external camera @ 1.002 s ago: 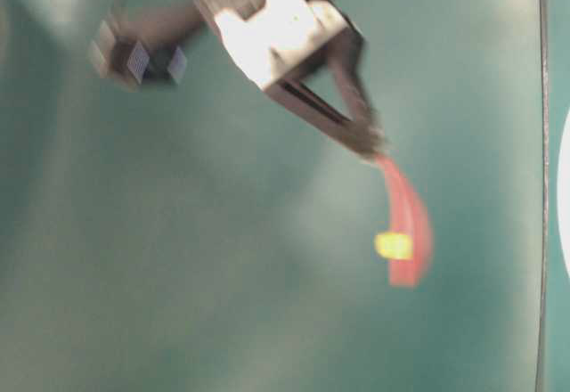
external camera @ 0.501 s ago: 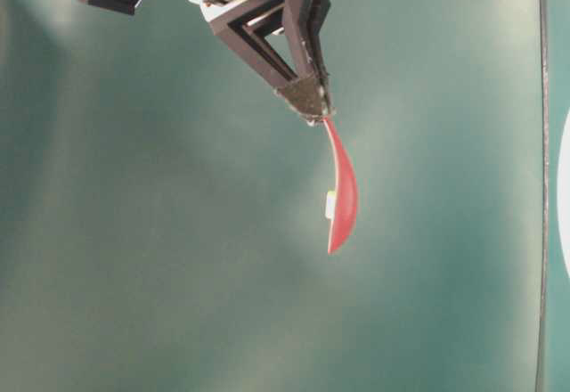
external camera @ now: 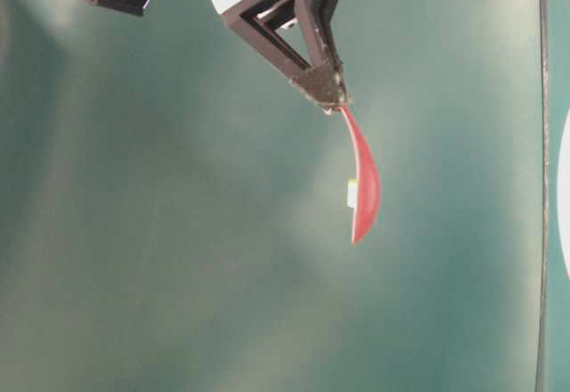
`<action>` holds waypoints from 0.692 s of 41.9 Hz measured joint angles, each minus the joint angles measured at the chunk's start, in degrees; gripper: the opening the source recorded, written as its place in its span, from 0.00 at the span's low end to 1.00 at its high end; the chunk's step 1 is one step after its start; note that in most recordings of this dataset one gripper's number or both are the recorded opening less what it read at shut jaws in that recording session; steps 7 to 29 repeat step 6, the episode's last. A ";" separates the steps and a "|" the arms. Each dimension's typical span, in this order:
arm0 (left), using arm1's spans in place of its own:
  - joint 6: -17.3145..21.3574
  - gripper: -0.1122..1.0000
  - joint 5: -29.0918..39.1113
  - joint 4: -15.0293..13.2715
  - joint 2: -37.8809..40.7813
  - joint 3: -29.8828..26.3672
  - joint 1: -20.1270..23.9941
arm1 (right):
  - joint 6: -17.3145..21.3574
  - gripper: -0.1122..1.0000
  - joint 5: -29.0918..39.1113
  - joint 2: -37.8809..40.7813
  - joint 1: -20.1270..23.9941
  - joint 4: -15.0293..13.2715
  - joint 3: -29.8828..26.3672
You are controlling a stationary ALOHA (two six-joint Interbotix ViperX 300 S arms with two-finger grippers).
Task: Scoop the yellow hexagonal prism block from the bowl with a spoon using the right arm.
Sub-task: 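Lift the spoon with the yellow block out of the bowl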
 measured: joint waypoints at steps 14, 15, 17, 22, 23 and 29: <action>0.00 0.09 0.00 -0.09 -0.09 0.00 0.09 | 0.00 0.30 0.00 0.00 0.00 0.00 0.00; 0.00 0.09 0.00 -0.09 -0.09 0.00 0.09 | 0.00 0.30 0.00 0.00 0.00 0.00 0.00; 0.00 0.09 0.00 -0.09 -0.09 0.00 0.09 | 0.00 0.30 0.00 0.00 0.00 0.00 0.00; 0.00 0.09 0.00 -0.09 -0.09 0.00 0.09 | 0.00 0.30 0.00 0.00 0.00 0.00 0.00; 0.00 0.09 0.00 -0.09 -0.09 0.00 0.09 | 0.00 0.30 0.00 0.00 0.00 0.00 0.00; 0.00 0.09 0.00 -0.09 -0.09 0.00 0.09 | 0.00 0.30 0.00 0.00 0.00 0.00 0.00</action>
